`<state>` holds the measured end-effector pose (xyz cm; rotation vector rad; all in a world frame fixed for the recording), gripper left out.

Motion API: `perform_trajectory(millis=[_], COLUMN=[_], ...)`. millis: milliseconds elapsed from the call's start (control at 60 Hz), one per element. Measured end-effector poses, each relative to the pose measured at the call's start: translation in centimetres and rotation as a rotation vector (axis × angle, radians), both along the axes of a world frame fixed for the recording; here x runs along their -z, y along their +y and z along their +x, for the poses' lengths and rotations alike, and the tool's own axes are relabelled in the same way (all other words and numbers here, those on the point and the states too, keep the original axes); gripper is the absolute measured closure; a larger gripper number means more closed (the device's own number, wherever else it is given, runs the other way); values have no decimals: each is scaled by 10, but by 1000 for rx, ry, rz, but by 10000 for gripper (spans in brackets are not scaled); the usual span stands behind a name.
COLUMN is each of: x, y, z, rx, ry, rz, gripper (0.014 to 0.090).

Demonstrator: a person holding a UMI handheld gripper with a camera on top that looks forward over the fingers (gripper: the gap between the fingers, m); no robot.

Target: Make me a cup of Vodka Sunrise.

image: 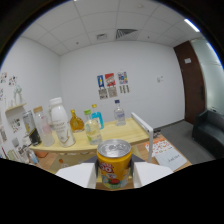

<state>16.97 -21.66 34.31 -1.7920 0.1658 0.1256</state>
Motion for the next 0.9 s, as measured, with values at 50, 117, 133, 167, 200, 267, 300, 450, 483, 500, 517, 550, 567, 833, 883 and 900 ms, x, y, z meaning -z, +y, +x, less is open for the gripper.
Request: perform_trajectory(millis=[50,117,133,167,200,267,300,450,483,500,517,550,567,833,883,900], x=[24,57,65,80,94,118,128,158,162,163,163,164,165,158,154,152], y=[-5,-8,-9,-10,-11,-11,-11,-5,-3,-3,-2,-1,0,8,9,9], z=[-8,-17,-19,-23,-25,-30,-31,-38,-39,-40,-41,-43,-44,-57,-60,-62], rx=[-2,-2,-2,3,6,15,14,-5,-14,-17,-21,-33,-40,-156,-177,-184], ry=[11,22,23,22,9,-40,-73,-287,-357,-391,-427,-497,-532,-1210,-1346,-1387], rz=[-34,-81,-94,-119,-141,-177,-192,-237,-245,-249,-250,-251,-251,-199,-181,-171], gripper=[541,543,541,542,542,543,543,544,544,543,543,544,543,543,546,543])
